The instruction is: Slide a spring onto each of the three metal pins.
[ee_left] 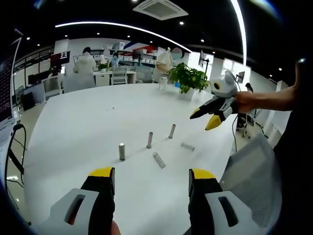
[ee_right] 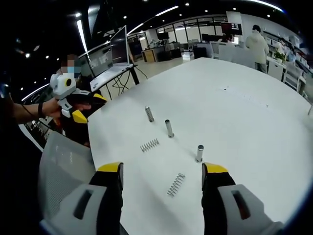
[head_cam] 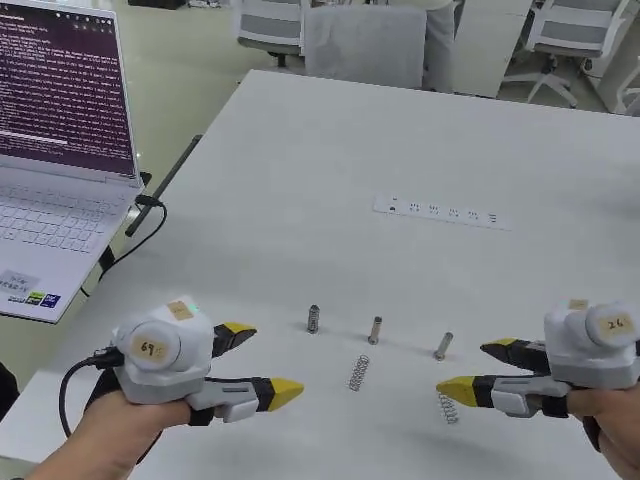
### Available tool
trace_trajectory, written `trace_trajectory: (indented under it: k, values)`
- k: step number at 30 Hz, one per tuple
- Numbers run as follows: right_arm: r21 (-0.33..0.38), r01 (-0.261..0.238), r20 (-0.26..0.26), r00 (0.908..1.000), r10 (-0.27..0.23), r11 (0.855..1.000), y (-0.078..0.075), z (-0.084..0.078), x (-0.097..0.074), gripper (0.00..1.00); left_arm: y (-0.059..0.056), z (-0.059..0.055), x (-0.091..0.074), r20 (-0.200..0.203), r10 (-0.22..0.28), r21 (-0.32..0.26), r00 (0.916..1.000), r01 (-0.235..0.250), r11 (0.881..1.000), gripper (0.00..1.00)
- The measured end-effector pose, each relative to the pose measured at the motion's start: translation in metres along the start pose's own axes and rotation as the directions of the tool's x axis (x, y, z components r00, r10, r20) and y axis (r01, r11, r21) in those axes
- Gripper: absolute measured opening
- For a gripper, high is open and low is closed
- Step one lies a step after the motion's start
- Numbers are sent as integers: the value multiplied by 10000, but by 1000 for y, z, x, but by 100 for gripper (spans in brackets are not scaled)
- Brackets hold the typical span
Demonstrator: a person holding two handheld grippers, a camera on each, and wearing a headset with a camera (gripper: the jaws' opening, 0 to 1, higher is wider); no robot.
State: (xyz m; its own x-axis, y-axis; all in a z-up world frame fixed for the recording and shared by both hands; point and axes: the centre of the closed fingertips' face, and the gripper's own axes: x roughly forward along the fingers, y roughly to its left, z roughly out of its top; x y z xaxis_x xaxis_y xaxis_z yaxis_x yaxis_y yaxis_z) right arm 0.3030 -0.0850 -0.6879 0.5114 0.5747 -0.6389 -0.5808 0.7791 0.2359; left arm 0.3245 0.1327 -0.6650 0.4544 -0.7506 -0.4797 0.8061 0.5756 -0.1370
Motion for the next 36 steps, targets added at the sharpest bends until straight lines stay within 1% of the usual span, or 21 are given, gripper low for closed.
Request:
trace_trajectory:
  k: [4, 9, 13, 18, 20, 25, 30, 36]
  values:
    - [168, 80, 107, 9999, -82, 9998, 3, -8, -4, 65, -1, -1, 3, -38, -55, 1, 10000, 55, 10000, 56]
    - [389, 76, 382, 9992, -91, 9992, 12, -14, -11, 66, -4, -2, 5, -84, -138, -18, 9999, 138, 9999, 56]
    - [456, 57, 421, 9991, -76, 9989, 16, -20, -14, 70, -6, -2, 9, -131, -208, -28, 9997, 208, 9998, 56]
    - [468, -21, 603, 9982, -7, 9989, 20, -20, -18, 73, -10, 0, 16, -157, -335, -13, 9993, 335, 9994, 56]
    - [472, -51, 598, 9982, 22, 9989, 23, -22, -18, 76, -12, 0, 19, -174, -403, -4, 9990, 403, 9992, 56]
    - [473, -103, 525, 9986, 78, 9988, 25, -26, -19, 77, -16, 4, 26, -173, -544, 55, 9984, 545, 9985, 57]
    - [444, -198, 526, 9985, 175, 9988, 29, -28, -20, 80, -19, 3, 32, -221, -673, 50, 9975, 675, 9977, 57]
    - [443, -271, 484, 9985, 250, 9987, 32, -31, -20, 82, -23, 1, 41, -379, -858, 5, 9956, 859, 9963, 59]
